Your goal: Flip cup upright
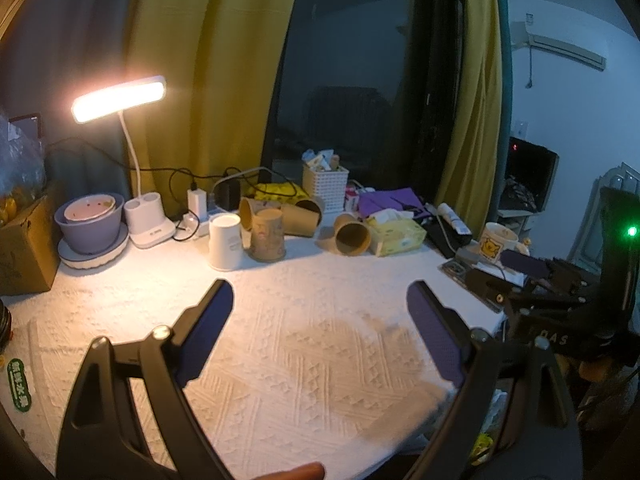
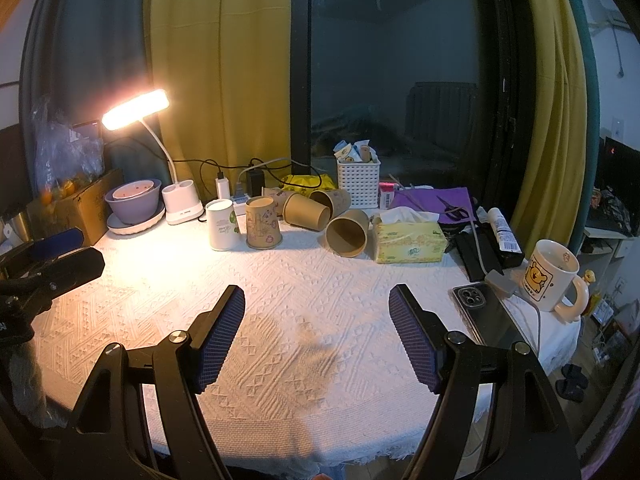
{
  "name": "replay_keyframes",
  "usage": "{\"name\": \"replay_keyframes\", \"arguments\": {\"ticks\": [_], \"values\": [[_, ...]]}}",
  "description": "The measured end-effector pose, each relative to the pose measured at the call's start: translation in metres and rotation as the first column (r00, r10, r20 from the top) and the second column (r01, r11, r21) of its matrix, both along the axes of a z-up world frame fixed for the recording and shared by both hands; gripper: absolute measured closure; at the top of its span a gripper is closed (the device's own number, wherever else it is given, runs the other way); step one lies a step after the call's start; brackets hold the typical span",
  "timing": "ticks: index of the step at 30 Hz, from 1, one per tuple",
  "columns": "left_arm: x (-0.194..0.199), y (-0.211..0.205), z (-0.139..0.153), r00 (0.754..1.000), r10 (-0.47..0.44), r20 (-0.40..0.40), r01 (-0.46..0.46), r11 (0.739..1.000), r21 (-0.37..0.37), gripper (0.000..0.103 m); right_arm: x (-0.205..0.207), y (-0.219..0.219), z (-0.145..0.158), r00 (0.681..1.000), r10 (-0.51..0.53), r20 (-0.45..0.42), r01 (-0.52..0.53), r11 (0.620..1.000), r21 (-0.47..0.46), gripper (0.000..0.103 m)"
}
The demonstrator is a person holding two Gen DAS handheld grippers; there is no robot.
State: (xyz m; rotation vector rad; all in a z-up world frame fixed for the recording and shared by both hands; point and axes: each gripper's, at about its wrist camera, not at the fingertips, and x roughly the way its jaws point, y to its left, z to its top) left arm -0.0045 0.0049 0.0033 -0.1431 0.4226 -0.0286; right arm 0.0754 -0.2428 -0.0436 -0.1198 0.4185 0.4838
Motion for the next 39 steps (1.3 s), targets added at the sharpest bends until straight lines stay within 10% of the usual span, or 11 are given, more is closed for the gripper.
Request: {"name": "replay_keyframes", "arguments": {"ticks": [39], "values": [[0.0007, -0.0020, -0.0011, 1.000, -0.011, 0.005, 0.011, 1.000, 0.019, 0.013, -0.0005, -0.0010, 0.0003, 1.000, 0.000, 0.003, 0.000, 1.000, -0.002, 0.025]]}}
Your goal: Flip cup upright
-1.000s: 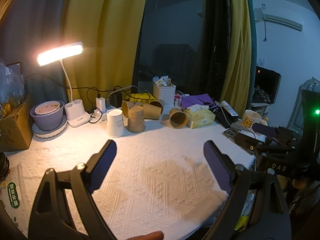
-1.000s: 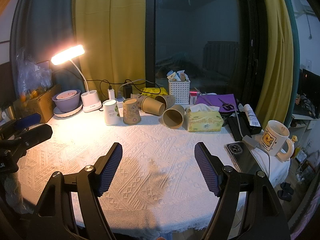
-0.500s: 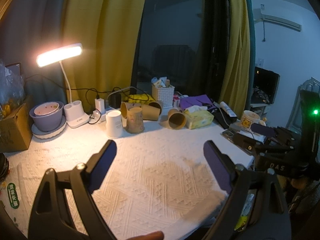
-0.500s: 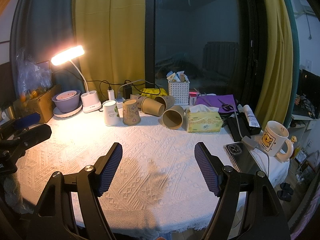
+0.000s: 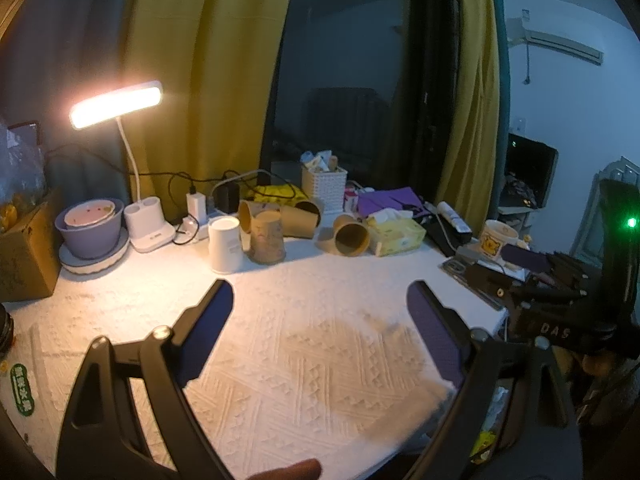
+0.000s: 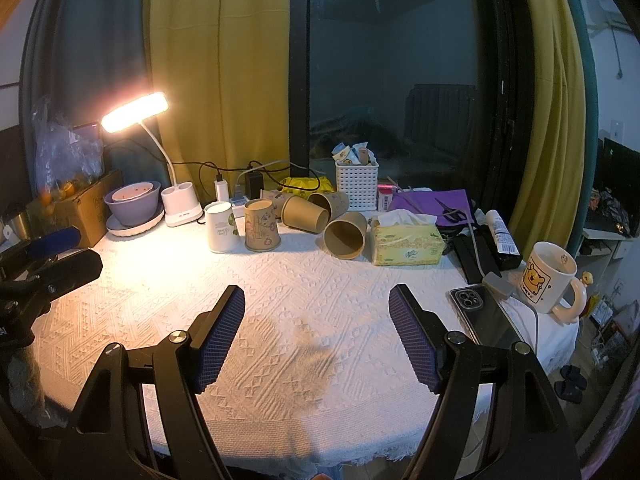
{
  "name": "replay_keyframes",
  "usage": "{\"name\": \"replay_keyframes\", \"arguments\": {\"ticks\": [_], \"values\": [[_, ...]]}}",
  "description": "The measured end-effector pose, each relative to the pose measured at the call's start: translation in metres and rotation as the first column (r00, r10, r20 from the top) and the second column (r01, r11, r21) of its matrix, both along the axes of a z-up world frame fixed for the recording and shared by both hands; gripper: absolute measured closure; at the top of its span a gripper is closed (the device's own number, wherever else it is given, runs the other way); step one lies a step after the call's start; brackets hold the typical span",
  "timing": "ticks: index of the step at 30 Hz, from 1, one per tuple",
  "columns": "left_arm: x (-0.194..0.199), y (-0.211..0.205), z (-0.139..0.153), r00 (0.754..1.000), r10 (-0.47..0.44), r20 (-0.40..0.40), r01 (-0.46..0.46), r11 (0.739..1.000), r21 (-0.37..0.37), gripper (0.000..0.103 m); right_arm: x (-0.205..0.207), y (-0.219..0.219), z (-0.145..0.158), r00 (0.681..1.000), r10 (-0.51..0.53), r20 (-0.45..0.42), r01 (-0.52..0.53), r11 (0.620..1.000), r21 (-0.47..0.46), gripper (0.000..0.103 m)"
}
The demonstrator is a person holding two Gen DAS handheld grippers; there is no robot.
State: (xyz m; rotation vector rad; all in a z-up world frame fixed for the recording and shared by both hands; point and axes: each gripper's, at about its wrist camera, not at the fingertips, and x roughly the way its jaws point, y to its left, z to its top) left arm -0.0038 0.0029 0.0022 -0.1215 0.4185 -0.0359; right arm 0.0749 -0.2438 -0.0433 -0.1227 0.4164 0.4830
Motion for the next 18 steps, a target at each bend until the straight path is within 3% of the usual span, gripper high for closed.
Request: {"name": "replay_keyframes", "arguments": {"ticks": [5, 18], "values": [[0.017, 0.000, -0.010, 0.999, -0.020, -0.035, 0.020, 1.000, 0.008, 0.013, 0.004, 0.009, -0.006, 1.000, 0.005, -0.006, -0.005, 1.000, -0.009, 0.025], [0.111, -0.009, -0.034, 0.986, -0.070, -0.148, 0.076, 0.997, 0.034, 0.013, 0.099, 0.002, -0.021, 0.996, -0.070, -0.048, 0.067, 0.996, -0.058, 0.025]]}}
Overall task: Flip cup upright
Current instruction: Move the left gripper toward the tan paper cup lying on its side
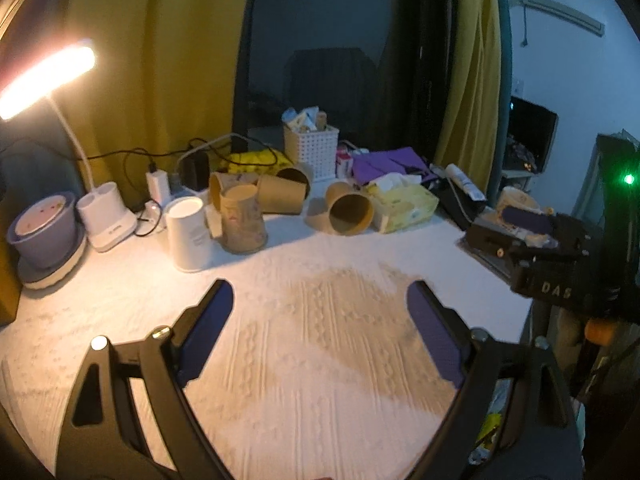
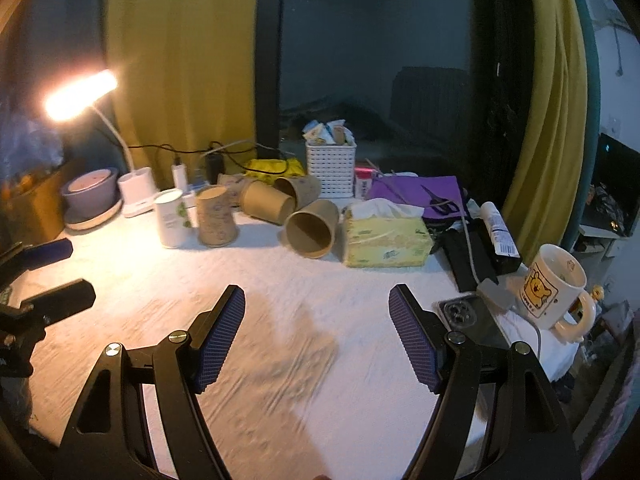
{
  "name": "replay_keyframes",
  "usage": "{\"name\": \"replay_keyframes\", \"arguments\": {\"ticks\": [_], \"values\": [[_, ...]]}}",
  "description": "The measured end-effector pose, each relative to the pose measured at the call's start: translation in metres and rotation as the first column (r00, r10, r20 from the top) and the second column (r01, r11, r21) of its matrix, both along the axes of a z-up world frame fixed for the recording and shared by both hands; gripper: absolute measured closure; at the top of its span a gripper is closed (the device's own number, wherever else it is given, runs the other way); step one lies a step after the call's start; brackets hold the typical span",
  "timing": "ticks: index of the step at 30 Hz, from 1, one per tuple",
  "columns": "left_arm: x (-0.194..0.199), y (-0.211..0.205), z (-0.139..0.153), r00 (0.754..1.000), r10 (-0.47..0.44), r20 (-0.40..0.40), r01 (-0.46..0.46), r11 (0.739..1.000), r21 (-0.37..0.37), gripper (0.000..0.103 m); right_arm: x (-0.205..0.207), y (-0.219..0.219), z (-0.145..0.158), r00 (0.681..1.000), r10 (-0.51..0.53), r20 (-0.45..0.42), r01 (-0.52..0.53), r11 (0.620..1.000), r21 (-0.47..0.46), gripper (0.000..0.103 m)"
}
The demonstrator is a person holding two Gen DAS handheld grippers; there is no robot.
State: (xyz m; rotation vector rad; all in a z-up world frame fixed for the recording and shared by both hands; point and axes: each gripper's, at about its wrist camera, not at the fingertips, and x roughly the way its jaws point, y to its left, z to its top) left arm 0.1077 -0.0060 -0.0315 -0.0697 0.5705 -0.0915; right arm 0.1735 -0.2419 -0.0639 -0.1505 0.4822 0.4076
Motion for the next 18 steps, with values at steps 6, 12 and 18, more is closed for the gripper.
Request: {"name": "replay_keyframes", "arguments": {"ticks": [6, 12, 18], "values": [[0.054, -0.007, -0.006, 0.998, -0.014, -0.056, 0.014, 1.000, 0.005, 0.013, 0.049, -0.004, -0.005, 1.000, -0.018, -0.015, 0.018, 1.000, -0.003, 0.025], [0.105, -0.022, -0.012, 0.996, -0.034, -0.086, 0.036, 0.999, 0.025, 0.013, 0.092, -0.008, -0.010, 0.999, -0.036, -0.040, 0.037, 0.999, 0.003, 0.025], [0.147, -0.031, -0.018, 0.992, -0.048, -0.113, 0.051, 0.998, 0.027, 0.013, 0.126, -0.009, -0.017, 0.997, -0.044, -0.061, 0.044, 0.999, 0.004, 0.025]]}}
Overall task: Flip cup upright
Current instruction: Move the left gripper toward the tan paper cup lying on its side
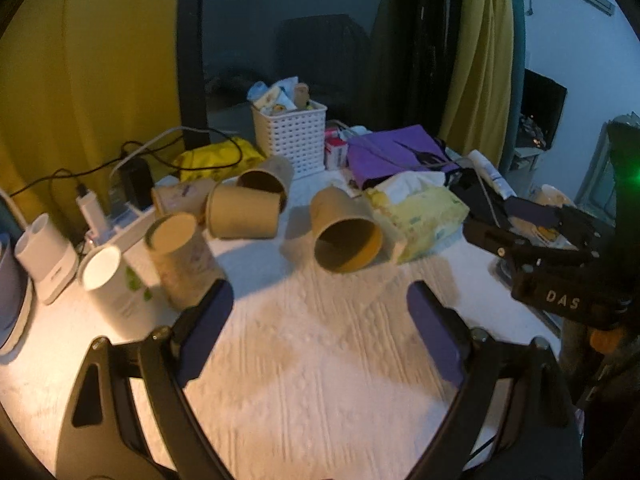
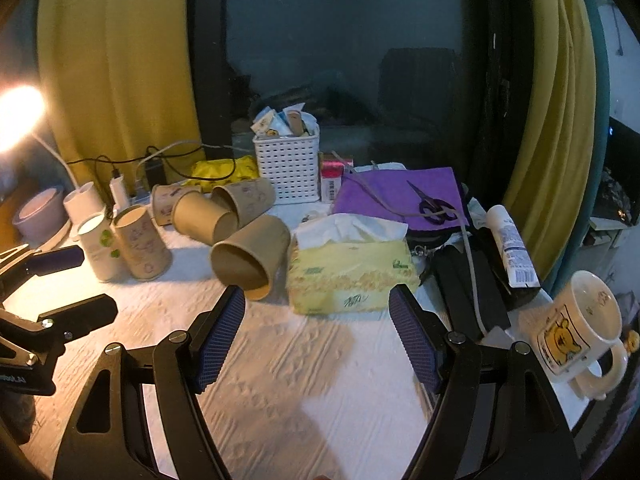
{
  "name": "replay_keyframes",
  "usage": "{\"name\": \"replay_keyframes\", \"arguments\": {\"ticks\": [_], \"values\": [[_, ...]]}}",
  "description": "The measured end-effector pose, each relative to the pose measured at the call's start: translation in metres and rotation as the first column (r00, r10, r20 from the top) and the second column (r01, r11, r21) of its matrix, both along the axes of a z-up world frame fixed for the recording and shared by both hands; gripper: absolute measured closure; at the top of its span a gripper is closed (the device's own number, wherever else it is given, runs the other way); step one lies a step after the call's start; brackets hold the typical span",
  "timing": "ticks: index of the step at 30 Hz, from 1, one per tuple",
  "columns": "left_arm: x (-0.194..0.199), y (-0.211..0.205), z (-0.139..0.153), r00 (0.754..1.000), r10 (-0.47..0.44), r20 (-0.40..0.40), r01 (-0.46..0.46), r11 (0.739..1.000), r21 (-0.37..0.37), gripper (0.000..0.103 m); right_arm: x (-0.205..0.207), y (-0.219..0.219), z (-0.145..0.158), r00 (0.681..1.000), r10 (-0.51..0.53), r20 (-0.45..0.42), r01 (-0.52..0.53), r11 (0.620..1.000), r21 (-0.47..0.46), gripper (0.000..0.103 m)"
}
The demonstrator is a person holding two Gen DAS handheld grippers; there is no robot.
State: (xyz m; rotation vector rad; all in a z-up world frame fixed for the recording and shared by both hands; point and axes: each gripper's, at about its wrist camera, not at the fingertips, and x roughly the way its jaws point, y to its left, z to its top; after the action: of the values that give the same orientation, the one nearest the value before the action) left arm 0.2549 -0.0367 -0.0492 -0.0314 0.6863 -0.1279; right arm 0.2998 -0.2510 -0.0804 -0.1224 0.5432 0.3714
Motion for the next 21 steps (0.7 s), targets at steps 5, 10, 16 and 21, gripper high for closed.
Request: {"name": "replay_keyframes", "arguments": {"ticks": [5, 10, 16, 21], "values": [[0.032, -0.005, -0.006, 1.000, -0.005, -0.018, 0.005, 1.000, -0.013, 0.013, 0.026, -0.005, -0.006, 1.000, -0.010, -0.020, 0.010, 1.000, -0.002, 0.025], [0.071, -0.014, -0.014, 0.999, -0.009, -0.046, 0.008, 1.000, -0.027, 0.013, 0.047, -0.010, -0.011, 0.999, -0.023, -0.044, 0.023, 1.000, 0.004, 0.025], [0.116, -0.022, -0.026, 0.996, -0.003, -0.087, -0.001, 0.999, -0.038, 0.013, 0.065, -0.014, -0.013, 0.997, -0.034, -0.064, 0.035, 0.999, 0.022, 0.025], [0.139, -0.027, -0.044, 0.988, -0.012, -0.151, 0.006, 0.999, -0.043, 0.013, 0.073, -0.016, -0.016, 0.996, -0.034, -0.078, 0.037, 0.999, 0.027, 0.025]]}}
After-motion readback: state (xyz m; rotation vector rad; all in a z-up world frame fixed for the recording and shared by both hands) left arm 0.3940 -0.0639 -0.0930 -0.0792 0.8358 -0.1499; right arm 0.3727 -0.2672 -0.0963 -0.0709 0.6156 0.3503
